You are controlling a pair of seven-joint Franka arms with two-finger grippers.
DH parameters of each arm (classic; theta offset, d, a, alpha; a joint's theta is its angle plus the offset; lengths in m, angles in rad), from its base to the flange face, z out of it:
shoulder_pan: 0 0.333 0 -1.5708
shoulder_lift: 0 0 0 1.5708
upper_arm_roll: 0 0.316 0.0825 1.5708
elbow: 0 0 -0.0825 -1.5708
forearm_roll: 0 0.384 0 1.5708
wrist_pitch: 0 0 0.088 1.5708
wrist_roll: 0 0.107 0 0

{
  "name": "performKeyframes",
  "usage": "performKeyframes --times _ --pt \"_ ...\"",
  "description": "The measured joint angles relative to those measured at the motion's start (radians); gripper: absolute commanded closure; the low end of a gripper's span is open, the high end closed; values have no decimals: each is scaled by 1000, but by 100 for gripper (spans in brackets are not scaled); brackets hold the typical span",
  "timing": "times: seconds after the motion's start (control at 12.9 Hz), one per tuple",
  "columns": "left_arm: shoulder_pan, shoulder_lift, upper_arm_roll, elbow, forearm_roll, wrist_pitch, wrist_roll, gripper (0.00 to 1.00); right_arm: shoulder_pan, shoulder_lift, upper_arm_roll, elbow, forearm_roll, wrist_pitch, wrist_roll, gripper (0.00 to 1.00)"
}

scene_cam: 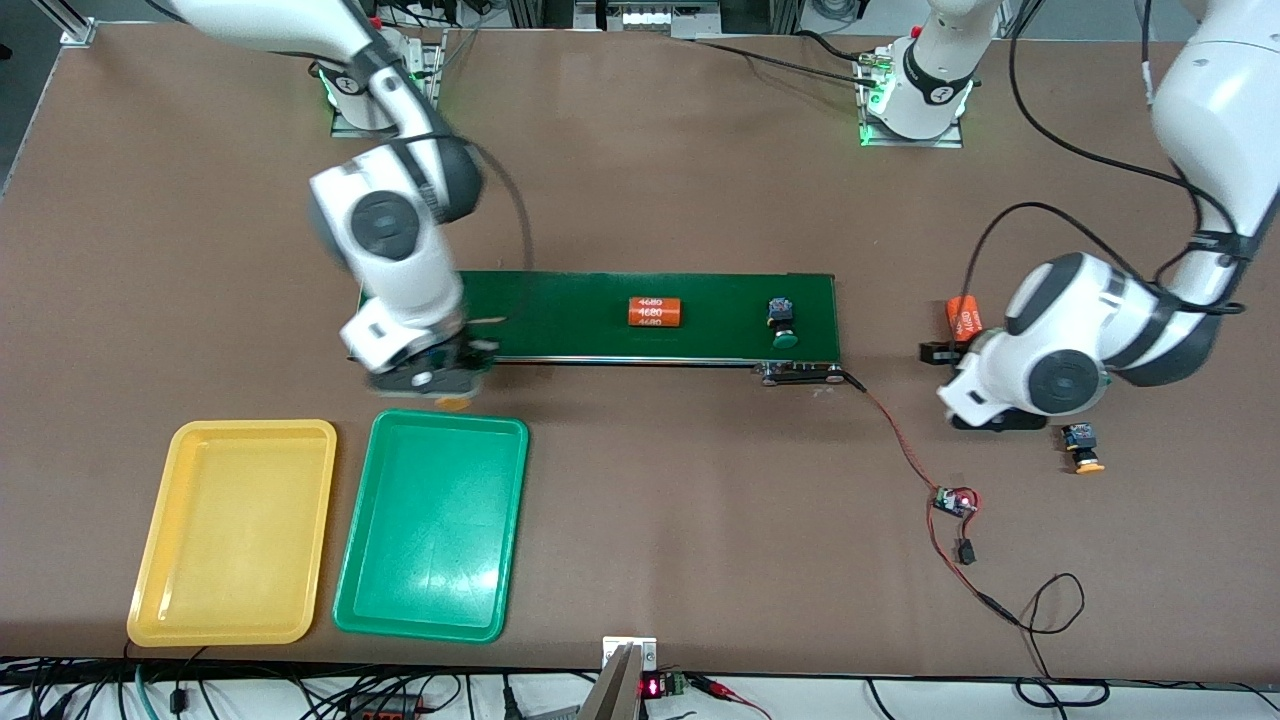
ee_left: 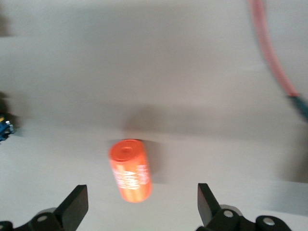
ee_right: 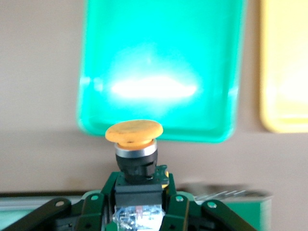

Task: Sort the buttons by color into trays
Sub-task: 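Drop the yellow button in the yellow tray while the left gripper reaches a cylinder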

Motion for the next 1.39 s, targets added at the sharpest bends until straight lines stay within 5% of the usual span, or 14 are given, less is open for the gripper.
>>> performKeyframes --times 0.31,0.46,0.7,1.01,1.16,1.24,1.31,1.39 --pt "68 34 43 -79 0 32 28 5 -112 16 -157 -2 3 15 -331 96" --pt "81 69 62 -143 0 126 28 42 -168 47 -192 -3 3 77 -454 96" --pt "95 83 64 -183 0 151 28 71 -204 116 -221 6 3 178 -527 93" --pt "97 73 28 -170 0 111 29 73 -219 237 -260 42 3 320 -540 93" --pt "103 66 -53 -138 0 108 31 73 -225 282 -271 51 3 387 -553 93" --pt "105 62 -107 -122 0 104 33 75 -230 298 -272 53 3 417 -555 83" --pt "103 56 -157 -113 0 101 48 76 -233 311 -273 54 3 442 -556 63" --pt "100 51 -202 -109 0 100 87 76 -235 321 -274 55 3 460 -557 2"
